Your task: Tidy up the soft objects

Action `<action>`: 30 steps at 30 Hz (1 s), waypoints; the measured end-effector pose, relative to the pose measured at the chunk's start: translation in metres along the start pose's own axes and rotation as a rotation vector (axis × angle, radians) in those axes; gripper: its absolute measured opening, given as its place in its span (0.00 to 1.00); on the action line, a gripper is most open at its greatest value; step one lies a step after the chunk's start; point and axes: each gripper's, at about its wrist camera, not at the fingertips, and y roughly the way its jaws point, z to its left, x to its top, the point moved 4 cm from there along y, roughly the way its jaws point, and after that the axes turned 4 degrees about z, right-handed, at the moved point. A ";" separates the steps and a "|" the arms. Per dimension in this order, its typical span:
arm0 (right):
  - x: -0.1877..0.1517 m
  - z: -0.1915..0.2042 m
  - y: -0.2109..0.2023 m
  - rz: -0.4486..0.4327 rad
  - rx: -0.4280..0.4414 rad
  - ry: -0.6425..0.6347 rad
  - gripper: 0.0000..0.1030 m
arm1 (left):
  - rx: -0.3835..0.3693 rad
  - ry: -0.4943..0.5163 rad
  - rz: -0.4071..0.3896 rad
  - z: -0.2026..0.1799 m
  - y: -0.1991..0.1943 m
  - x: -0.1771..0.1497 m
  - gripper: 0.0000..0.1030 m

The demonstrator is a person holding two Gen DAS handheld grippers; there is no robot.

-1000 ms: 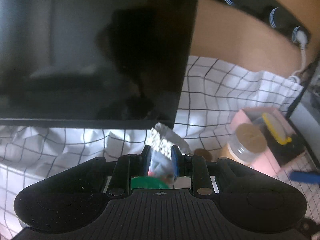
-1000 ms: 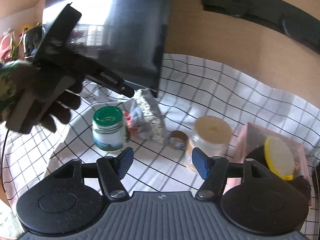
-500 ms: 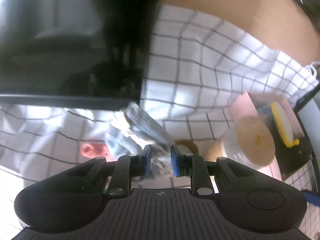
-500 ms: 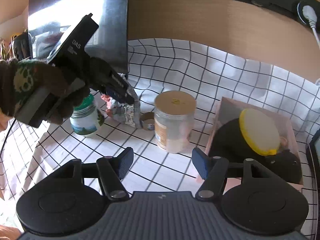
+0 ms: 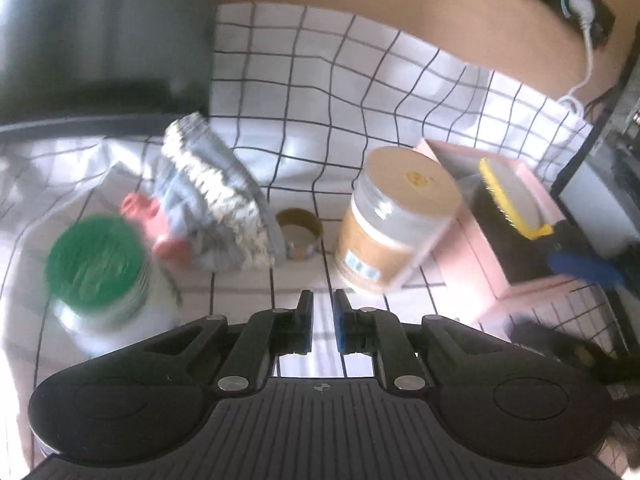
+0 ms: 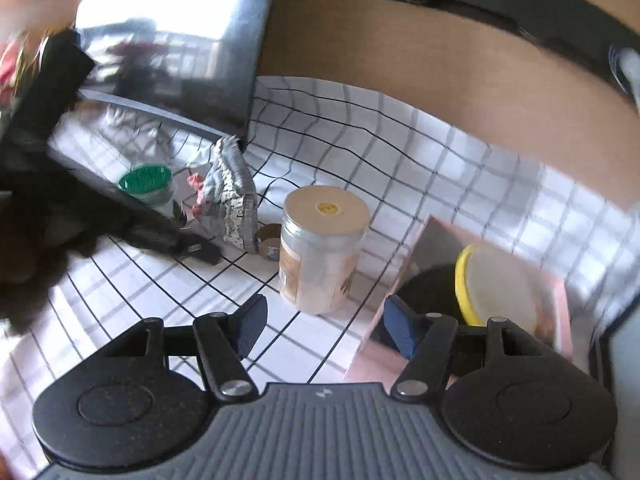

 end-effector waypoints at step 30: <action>0.038 0.134 0.116 0.059 -0.042 -0.603 0.03 | 0.099 -0.287 -0.080 0.093 -0.067 -0.082 0.14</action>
